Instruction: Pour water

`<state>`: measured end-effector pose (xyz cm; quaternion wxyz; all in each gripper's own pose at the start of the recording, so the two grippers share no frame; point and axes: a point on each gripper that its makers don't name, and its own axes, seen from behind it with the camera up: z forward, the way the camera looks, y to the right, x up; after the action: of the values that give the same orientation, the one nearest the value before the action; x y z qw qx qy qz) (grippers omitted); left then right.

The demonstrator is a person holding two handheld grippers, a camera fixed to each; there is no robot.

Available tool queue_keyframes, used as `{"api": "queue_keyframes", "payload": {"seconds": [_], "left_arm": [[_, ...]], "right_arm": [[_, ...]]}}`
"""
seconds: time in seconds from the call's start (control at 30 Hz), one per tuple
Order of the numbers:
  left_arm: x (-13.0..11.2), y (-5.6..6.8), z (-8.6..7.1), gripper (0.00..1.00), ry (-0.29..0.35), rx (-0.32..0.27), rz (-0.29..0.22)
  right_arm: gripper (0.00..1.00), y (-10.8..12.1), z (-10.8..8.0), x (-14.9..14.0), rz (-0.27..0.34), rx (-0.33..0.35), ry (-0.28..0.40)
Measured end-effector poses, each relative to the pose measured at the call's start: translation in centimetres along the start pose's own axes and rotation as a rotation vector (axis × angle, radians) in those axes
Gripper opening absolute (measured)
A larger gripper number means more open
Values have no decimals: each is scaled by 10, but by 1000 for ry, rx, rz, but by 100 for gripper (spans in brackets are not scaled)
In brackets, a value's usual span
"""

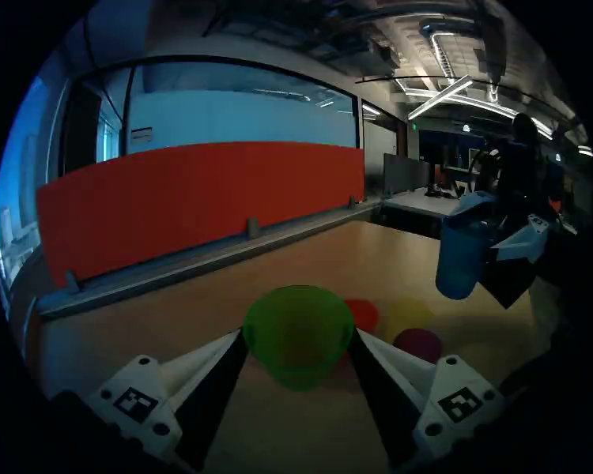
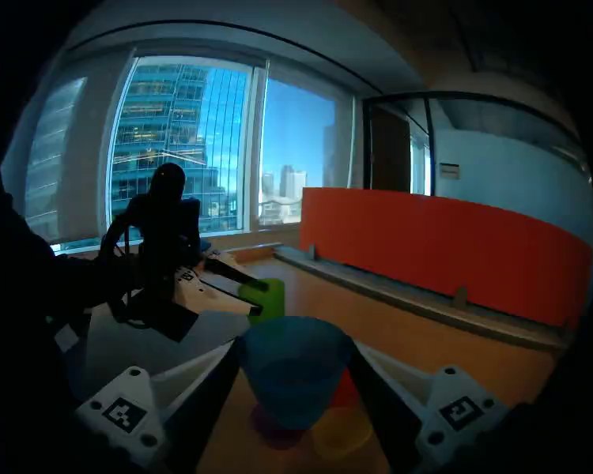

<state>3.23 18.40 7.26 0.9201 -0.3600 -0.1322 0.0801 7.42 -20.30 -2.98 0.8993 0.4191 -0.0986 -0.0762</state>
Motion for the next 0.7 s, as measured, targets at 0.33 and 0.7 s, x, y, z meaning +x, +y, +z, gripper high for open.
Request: {"api": "queue_keyframes", "payload": {"seconds": [0.33,0.7], "left_arm": [[32,32,-23,87,70,-39,7],[52,55,-43,88,125,-66,9]], "right_arm": [[94,2,-6,3,-6,-11,2],[94,1,-9,6,-9,-15,3]]}}
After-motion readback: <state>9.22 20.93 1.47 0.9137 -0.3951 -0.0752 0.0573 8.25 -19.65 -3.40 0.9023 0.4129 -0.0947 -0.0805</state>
